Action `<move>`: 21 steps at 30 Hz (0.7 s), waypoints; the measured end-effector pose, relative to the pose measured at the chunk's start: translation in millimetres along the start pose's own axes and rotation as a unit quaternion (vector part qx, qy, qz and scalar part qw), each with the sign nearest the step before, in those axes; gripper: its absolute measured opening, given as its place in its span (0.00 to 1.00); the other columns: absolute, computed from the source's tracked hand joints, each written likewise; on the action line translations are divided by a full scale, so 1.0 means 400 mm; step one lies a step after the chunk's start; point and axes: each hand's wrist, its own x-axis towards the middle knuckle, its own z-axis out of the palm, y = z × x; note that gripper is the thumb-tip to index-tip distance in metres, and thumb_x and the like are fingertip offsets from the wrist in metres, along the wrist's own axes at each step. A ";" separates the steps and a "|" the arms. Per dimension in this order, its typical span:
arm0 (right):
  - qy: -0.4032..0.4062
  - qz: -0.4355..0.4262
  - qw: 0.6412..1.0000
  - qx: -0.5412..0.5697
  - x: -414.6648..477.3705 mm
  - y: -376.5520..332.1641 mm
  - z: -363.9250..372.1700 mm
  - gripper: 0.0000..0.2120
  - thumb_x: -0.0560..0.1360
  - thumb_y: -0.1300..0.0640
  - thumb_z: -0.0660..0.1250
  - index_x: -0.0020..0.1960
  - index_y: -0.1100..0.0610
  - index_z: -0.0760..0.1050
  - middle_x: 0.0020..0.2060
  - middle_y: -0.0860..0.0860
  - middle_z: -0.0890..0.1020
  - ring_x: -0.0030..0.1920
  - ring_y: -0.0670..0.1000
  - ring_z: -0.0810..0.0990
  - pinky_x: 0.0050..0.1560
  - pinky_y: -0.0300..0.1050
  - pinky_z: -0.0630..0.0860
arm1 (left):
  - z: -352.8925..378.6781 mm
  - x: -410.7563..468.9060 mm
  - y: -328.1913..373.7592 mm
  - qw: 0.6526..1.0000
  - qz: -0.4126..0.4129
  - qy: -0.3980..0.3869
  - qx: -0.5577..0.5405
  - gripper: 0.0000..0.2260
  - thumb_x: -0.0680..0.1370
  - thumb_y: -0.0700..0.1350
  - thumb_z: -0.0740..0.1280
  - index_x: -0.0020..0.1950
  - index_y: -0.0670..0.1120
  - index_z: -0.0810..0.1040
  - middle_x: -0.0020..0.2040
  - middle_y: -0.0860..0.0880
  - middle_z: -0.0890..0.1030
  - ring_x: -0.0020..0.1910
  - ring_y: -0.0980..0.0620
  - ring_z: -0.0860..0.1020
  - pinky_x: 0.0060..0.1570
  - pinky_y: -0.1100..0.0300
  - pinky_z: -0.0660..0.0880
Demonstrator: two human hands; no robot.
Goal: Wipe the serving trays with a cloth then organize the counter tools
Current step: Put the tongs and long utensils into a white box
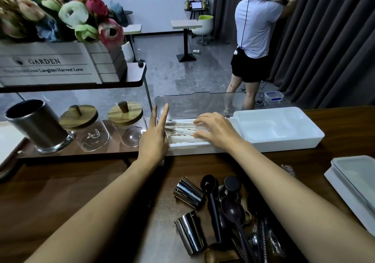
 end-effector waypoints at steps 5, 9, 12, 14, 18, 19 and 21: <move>0.007 0.017 1.000 0.023 -0.016 0.013 -0.010 0.19 0.76 0.44 0.71 0.64 0.52 0.80 0.64 0.48 0.81 0.65 0.51 0.76 0.65 0.48 0.71 | 0.003 -0.001 -0.001 1.000 0.006 0.006 -0.010 0.44 0.76 0.32 0.62 0.82 0.63 0.46 0.84 0.46 0.50 0.38 0.36 0.78 0.34 0.45 0.77; 0.006 0.033 0.997 0.073 -0.036 0.008 -0.015 0.25 0.76 0.42 0.71 0.70 0.49 0.77 0.67 0.47 0.79 0.67 0.48 0.76 0.66 0.44 0.71 | 0.003 0.001 0.001 0.999 0.014 0.020 -0.021 0.36 0.82 0.38 0.60 0.83 0.62 0.47 0.84 0.45 0.51 0.39 0.37 0.79 0.32 0.48 0.76; 0.011 0.039 0.995 0.092 -0.049 0.007 -0.017 0.25 0.76 0.42 0.71 0.70 0.49 0.77 0.67 0.46 0.79 0.67 0.47 0.76 0.67 0.43 0.70 | -0.005 -0.002 0.007 0.999 0.014 0.028 -0.037 0.30 0.86 0.48 0.59 0.83 0.61 0.48 0.84 0.46 0.51 0.47 0.38 0.82 0.38 0.52 0.74; 0.016 0.045 0.994 0.097 -0.060 0.009 -0.024 0.25 0.76 0.42 0.71 0.70 0.48 0.76 0.67 0.45 0.79 0.68 0.46 0.75 0.66 0.40 0.69 | -0.013 -0.006 0.011 0.998 0.014 0.024 -0.054 0.30 0.86 0.54 0.59 0.83 0.61 0.47 0.85 0.48 0.50 0.45 0.43 0.83 0.44 0.51 0.76; 0.020 0.065 0.992 0.106 -0.086 0.012 -0.040 0.27 0.76 0.40 0.70 0.73 0.44 0.73 0.69 0.46 0.77 0.68 0.47 0.75 0.61 0.38 0.68 | -0.033 -0.015 0.017 0.998 0.015 0.000 -0.066 0.36 0.81 0.65 0.61 0.83 0.62 0.43 0.85 0.49 0.48 0.44 0.45 0.83 0.48 0.53 0.76; 0.025 0.069 0.992 0.105 -0.092 0.013 -0.045 0.27 0.76 0.40 0.70 0.74 0.43 0.71 0.69 0.47 0.78 0.68 0.48 0.75 0.59 0.39 0.69 | -0.037 -0.016 0.019 0.998 0.010 -0.004 -0.067 0.38 0.80 0.66 0.62 0.83 0.62 0.42 0.85 0.49 0.48 0.49 0.41 0.83 0.49 0.53 0.75; 0.037 0.076 0.991 0.102 -0.106 0.013 -0.060 0.28 0.76 0.39 0.69 0.74 0.42 0.70 0.67 0.50 0.79 0.64 0.51 0.77 0.54 0.41 0.69 | -0.043 -0.017 0.021 0.997 0.006 -0.005 -0.074 0.40 0.79 0.67 0.62 0.82 0.63 0.40 0.85 0.48 0.48 0.53 0.38 0.82 0.51 0.53 0.75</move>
